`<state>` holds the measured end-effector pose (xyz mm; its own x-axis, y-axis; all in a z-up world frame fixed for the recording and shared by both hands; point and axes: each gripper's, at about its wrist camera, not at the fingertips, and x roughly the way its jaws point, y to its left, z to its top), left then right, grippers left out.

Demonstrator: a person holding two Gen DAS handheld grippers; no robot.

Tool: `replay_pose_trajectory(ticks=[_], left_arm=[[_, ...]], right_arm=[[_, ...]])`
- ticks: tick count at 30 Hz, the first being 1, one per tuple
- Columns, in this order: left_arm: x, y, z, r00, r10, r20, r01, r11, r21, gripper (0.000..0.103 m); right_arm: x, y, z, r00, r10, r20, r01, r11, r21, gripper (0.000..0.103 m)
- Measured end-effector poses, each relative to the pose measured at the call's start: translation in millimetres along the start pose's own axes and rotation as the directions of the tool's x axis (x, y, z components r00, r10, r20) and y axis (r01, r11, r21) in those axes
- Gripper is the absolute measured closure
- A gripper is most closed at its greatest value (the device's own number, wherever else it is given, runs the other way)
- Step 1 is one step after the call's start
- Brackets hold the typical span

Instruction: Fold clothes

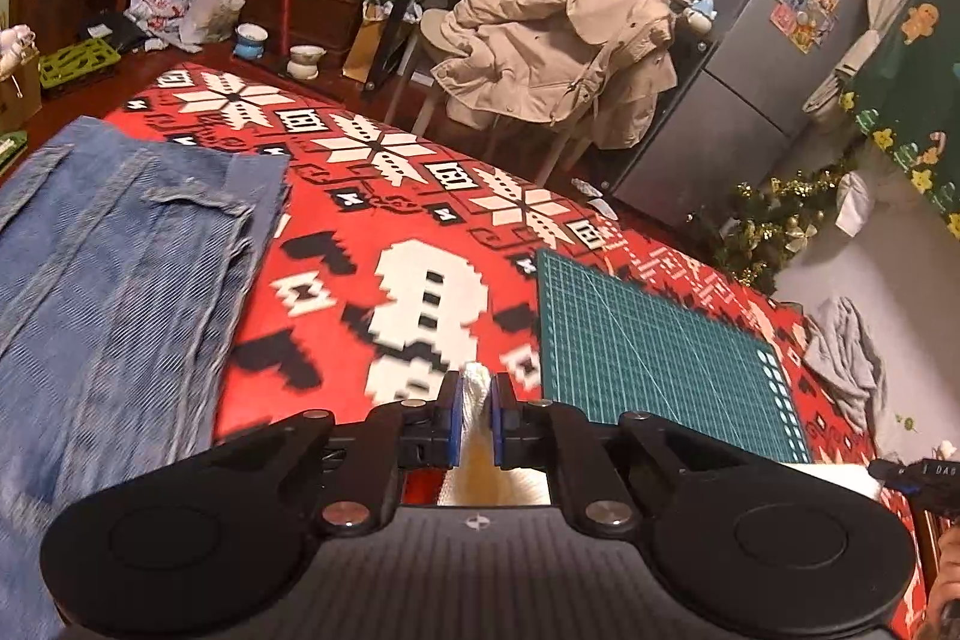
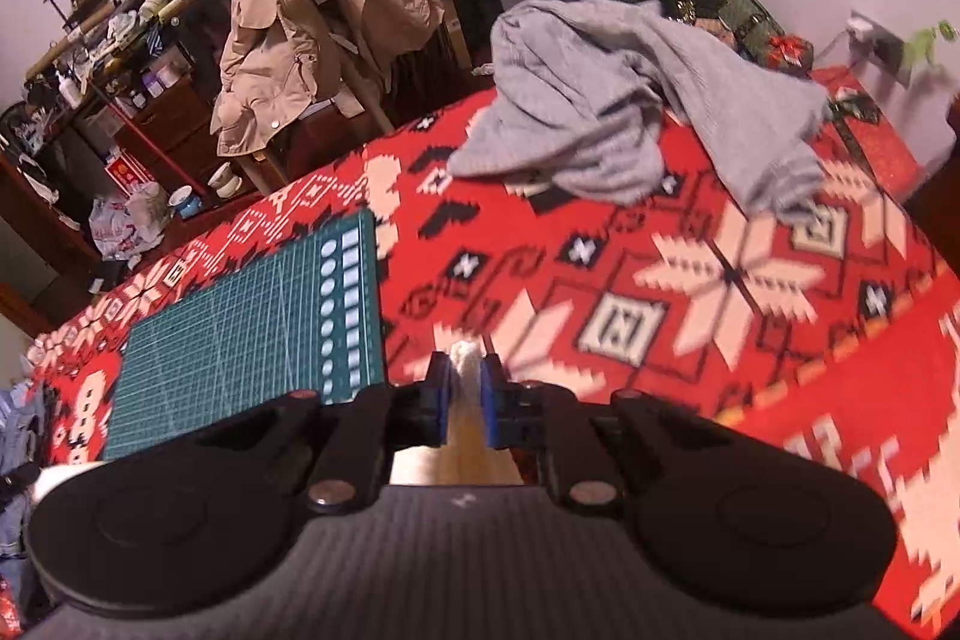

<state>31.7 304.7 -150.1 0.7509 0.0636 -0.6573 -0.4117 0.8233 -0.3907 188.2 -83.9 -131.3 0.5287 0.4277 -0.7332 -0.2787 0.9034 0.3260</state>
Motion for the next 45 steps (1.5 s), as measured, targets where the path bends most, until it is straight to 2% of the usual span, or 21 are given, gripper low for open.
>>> replay_pose_trajectory(ticks=[5, 7, 9, 10, 11, 14, 16, 20, 22, 25, 26, 27, 29, 30, 33, 35, 38, 45], left_arm=[[21.1, -0.8, 3.0, 0.998, 0.040, -0.040, -0.040, 0.999, 0.017, 0.092], [20.8, -1.2, -0.7, 0.997, 0.058, -0.041, -0.057, 0.998, 0.029, 0.088], [16.8, -1.3, -3.3, 0.996, 0.080, -0.029, -0.078, 0.995, 0.058, 0.080], [12.8, -0.6, -4.1, 0.997, 0.079, -0.025, -0.078, 0.995, 0.061, 0.073], [8.9, 0.1, -4.9, 0.997, 0.079, -0.021, -0.077, 0.995, 0.065, 0.072], [-4.1, 1.4, -7.7, 0.998, 0.069, -0.013, -0.068, 0.995, 0.067, 0.072], [-14.5, -1.7, -10.0, 0.998, 0.061, -0.018, -0.060, 0.996, 0.063, 0.072], [-36.8, -15.7, -21.3, 1.000, 0.012, -0.005, -0.012, 0.996, 0.091, 0.070], [-46.5, -24.0, -31.7, 0.999, -0.033, -0.002, 0.033, 0.993, 0.109, 0.075], [-51.6, -36.7, -50.3, 0.993, -0.108, -0.040, 0.112, 0.987, 0.120, 0.080], [-50.8, -40.1, -57.2, 0.991, -0.125, -0.052, 0.131, 0.984, 0.124, 0.085], [-49.9, -43.4, -64.2, 0.988, -0.143, -0.065, 0.150, 0.980, 0.128, 0.087], [-47.0, -48.1, -77.5, 0.981, -0.174, -0.088, 0.184, 0.974, 0.129, 0.092], [-45.3, -49.5, -83.9, 0.978, -0.185, -0.100, 0.197, 0.972, 0.127, 0.093], [-44.3, -49.2, -100.6, 0.979, -0.160, -0.127, 0.175, 0.977, 0.122, 0.094], [-48.3, -45.4, -110.6, 0.979, -0.150, -0.140, 0.167, 0.979, 0.116, 0.094], [-58.0, -41.3, -122.0, 0.981, -0.143, -0.130, 0.160, 0.978, 0.134, 0.094], [-65.1, -41.8, -129.8, 0.988, -0.116, -0.105, 0.129, 0.983, 0.128, 0.094]], right_arm=[[26.8, 1.7, 8.8, 0.999, -0.034, -0.027, 0.034, 0.999, -0.011, 0.090], [28.0, -1.9, 7.7, 0.999, -0.047, -0.013, 0.047, 0.999, -0.008, 0.085], [23.4, -6.8, 7.2, 0.998, -0.062, 0.015, 0.062, 0.998, -0.002, 0.075], [20.2, -9.2, 7.6, 0.998, -0.063, 0.023, 0.063, 0.998, -0.006, 0.074], [15.7, -11.0, 8.3, 0.997, -0.071, 0.034, 0.071, 0.997, -0.012, 0.072], [-2.2, -14.7, 9.3, 0.995, -0.078, 0.059, 0.080, 0.996, -0.030, 0.063], [-15.9, -13.9, 4.8, 0.996, -0.063, 0.066, 0.066, 0.997, -0.048, 0.063], [-41.8, -6.3, -12.5, 0.997, -0.028, 0.073, 0.036, 0.993, -0.110, 0.055], [-52.6, 1.4, -26.5, 0.998, 0.000, 0.062, 0.010, 0.988, -0.152, 0.055], [-64.9, 16.8, -51.1, 0.998, 0.057, 0.030, -0.050, 0.980, -0.193, 0.056], [-68.1, 22.4, -59.6, 0.997, 0.077, 0.018, -0.072, 0.976, -0.203, 0.063], [-69.5, 29.2, -68.4, 0.995, 0.096, 0.004, -0.093, 0.973, -0.213, 0.073], [-72.0, 44.2, -86.2, 0.993, 0.120, -0.015, -0.120, 0.964, -0.237, 0.081], [-72.9, 50.9, -94.8, 0.991, 0.130, -0.022, -0.132, 0.961, -0.245, 0.081], [-71.1, 65.1, -117.9, 0.988, 0.147, -0.046, -0.154, 0.954, -0.259, 0.084], [-69.4, 65.1, -130.5, 0.990, 0.128, -0.058, -0.139, 0.957, -0.256, 0.084], [-72.6, 55.8, -143.9, 0.993, 0.103, -0.050, -0.112, 0.960, -0.255, 0.087], [-86.1, 47.7, -156.6, 0.994, 0.103, -0.031, -0.108, 0.961, -0.253, 0.084]])
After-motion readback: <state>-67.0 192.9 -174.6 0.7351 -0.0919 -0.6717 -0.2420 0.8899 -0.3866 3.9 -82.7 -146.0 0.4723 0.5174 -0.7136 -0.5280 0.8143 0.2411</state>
